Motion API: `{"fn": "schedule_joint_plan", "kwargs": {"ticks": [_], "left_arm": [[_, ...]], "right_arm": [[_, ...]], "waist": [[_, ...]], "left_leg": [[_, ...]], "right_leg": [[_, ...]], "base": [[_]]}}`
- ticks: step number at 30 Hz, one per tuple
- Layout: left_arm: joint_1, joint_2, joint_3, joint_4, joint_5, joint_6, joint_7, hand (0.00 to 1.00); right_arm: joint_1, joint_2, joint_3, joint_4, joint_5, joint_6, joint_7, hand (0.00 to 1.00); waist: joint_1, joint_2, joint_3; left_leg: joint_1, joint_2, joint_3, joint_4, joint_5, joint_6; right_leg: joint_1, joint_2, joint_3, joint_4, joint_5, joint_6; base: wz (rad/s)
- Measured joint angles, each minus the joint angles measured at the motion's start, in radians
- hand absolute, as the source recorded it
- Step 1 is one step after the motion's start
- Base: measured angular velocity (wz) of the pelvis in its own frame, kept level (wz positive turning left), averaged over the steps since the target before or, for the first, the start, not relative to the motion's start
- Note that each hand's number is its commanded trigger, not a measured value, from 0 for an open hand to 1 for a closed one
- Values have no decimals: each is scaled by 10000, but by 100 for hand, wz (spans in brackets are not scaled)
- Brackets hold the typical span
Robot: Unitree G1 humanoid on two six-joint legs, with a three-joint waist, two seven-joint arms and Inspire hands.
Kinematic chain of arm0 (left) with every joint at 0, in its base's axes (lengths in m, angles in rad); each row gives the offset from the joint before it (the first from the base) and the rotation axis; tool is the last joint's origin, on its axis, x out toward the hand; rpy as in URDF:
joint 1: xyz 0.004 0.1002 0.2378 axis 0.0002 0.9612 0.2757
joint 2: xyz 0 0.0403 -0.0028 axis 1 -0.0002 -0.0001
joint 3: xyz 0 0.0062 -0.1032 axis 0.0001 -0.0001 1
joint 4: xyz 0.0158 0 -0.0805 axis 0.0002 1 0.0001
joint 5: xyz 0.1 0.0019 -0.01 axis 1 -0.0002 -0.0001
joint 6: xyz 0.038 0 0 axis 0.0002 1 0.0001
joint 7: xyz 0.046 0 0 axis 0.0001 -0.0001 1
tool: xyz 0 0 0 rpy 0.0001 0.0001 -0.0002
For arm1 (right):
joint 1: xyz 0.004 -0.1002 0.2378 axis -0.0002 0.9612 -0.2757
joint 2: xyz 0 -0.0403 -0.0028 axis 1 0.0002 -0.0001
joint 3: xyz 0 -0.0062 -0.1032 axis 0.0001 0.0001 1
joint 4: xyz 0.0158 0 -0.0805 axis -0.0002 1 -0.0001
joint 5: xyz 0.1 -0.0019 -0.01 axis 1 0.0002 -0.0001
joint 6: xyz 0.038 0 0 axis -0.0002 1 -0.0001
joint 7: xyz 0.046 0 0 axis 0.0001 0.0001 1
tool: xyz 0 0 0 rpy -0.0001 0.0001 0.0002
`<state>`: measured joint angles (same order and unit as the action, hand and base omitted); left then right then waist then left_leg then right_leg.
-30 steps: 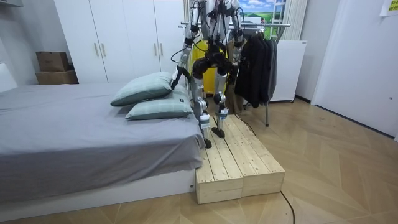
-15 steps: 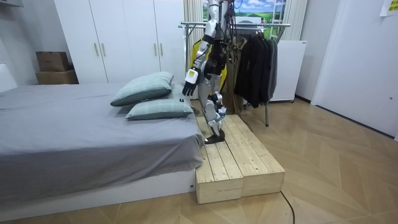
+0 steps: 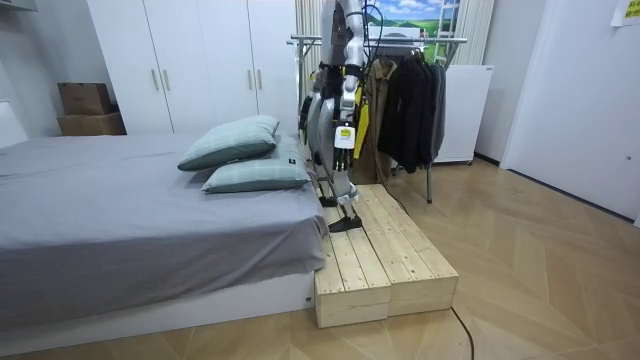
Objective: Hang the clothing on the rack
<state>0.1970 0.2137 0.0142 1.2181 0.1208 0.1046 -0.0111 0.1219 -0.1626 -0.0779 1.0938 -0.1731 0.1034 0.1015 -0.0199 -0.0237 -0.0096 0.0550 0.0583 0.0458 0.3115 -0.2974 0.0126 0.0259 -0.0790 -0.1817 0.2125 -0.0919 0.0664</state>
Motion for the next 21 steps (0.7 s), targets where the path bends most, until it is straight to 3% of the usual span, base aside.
{"fn": "schedule_joint_plan", "kwargs": {"ticks": [2, 4, 6, 10, 14, 17, 21], "left_arm": [[119, -31, 42, 17, -3, 179, 4, 0], [107, -108, 233, 26, 39, 221, 3, 0], [151, -168, 423, 15, 165, 215, 3, 0], [119, -337, 600, -221, 291, 195, 23, 0], [-106, -406, 612, -604, 1229, 174, 276, 0], [-314, -438, 634, -832, 2136, 156, 347, 0], [-430, -448, 459, -894, 2435, 33, 468, 0]], "right_arm": [[-185, -53, -18, 32, 143, -21, -142, 0], [-281, -79, -24, 48, 142, -23, -166, 0], [-275, -78, -12, 73, 142, -25, -161, 0], [-291, -44, 375, 68, 539, -243, -120, 0], [-286, 83, 582, 307, 1218, -301, -7, 0], [-185, 94, 541, 304, 1491, -417, 126, 0], [-38, 59, 555, 410, 2621, -520, 110, 0]], "waist": [[94, 108, 132], [145, 127, 174], [301, 131, 184], [254, 69, 212], [271, -97, 266], [102, -94, 264], [-170, -10, 207]], "left_leg": [[-23, 97, -299, -69, 11, -161], [-4, 176, -340, -195, 33, -244], [95, 182, -322, -330, 72, -301], [93, 192, -442, -398, 105, -347], [-40, 266, -596, -258, 26, -423], [-315, 313, -845, 23, -74, -479], [-496, 340, -823, 189, -49, -541]], "right_leg": [[227, 128, -238, -281, -98, -32], [236, 197, -214, -284, -179, -63], [245, 222, -130, -262, -310, -122], [284, 235, -203, -256, -424, -144], [340, 318, -234, -265, -477, -185], [387, 378, -493, -302, -551, -237], [462, 360, -744, -319, -682, -248]], "base": [[35], [11], [0], [7], [15], [28], [30]]}}
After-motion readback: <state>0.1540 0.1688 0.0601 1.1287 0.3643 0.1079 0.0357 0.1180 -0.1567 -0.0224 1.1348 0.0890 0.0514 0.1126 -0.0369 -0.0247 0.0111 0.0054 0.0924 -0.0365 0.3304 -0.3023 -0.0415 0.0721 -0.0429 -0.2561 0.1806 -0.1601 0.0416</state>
